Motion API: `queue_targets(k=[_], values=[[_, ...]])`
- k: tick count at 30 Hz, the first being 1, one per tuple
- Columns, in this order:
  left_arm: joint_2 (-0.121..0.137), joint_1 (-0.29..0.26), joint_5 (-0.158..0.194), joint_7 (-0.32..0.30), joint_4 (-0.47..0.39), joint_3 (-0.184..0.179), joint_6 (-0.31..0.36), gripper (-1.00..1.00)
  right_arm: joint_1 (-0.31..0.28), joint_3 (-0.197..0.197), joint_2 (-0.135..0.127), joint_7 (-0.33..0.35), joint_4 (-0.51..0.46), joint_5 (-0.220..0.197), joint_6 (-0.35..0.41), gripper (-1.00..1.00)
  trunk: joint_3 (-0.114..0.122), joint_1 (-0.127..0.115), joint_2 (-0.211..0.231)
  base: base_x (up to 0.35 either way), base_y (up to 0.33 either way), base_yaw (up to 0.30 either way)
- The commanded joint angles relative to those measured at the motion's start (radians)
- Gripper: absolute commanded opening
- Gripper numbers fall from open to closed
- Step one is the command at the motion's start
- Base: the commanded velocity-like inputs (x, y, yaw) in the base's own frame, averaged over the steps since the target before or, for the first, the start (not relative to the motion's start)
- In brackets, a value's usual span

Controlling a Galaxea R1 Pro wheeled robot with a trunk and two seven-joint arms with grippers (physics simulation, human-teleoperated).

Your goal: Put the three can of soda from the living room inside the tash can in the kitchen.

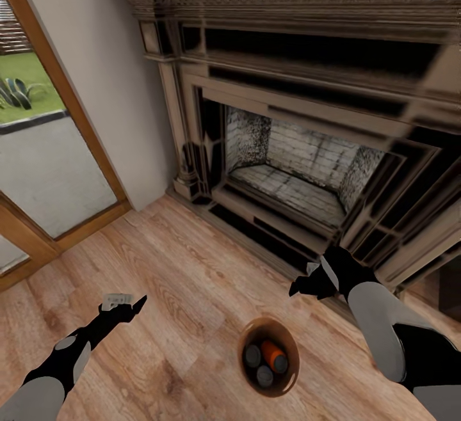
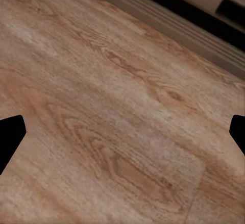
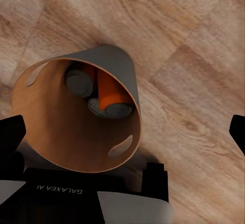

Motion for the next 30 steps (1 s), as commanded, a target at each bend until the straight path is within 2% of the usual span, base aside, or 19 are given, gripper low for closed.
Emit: queue_targets(k=[1, 16, 27, 29, 30], values=[[0.0, 0.0, 0.0, 0.004, 0.0, 0.0, 0.0, 1.0, 0.0, 0.0, 0.0, 0.0, 0.0, 0.0, 0.0, 1.0, 0.003, -0.004, 0.007, 0.0, 0.0, 0.0], [0.0, -0.001, -0.002, 0.016, 0.001, 0.0, 0.001, 1.0, 0.005, 0.001, 0.001, -0.001, 0.0, 0.0, 0.0, 1.0, 0.05, -0.061, 0.112, 0.0, 0.0, 0.0], [0.0, -0.001, -0.002, 0.016, 0.001, 0.0, 0.001, 1.0, 0.05, 0.002, 0.005, -0.003, -0.001, 0.001, -0.004, 1.0, 0.085, -0.104, 0.189, 0.0, 0.0, 0.0], [0.0, 0.0, -0.002, 0.016, 0.001, 0.0, 0.002, 1.0, 0.057, 0.003, 0.004, -0.003, -0.001, 0.001, -0.012, 1.0, 0.092, -0.111, 0.203, 0.0, 0.0, 0.0], [0.0, 0.0, -0.002, 0.016, 0.001, 0.0, 0.002, 1.0, 0.072, 0.003, -0.002, -0.001, -0.001, 0.002, -0.056, 1.0, 0.095, -0.115, 0.21, 0.0, 0.0, 0.0]])
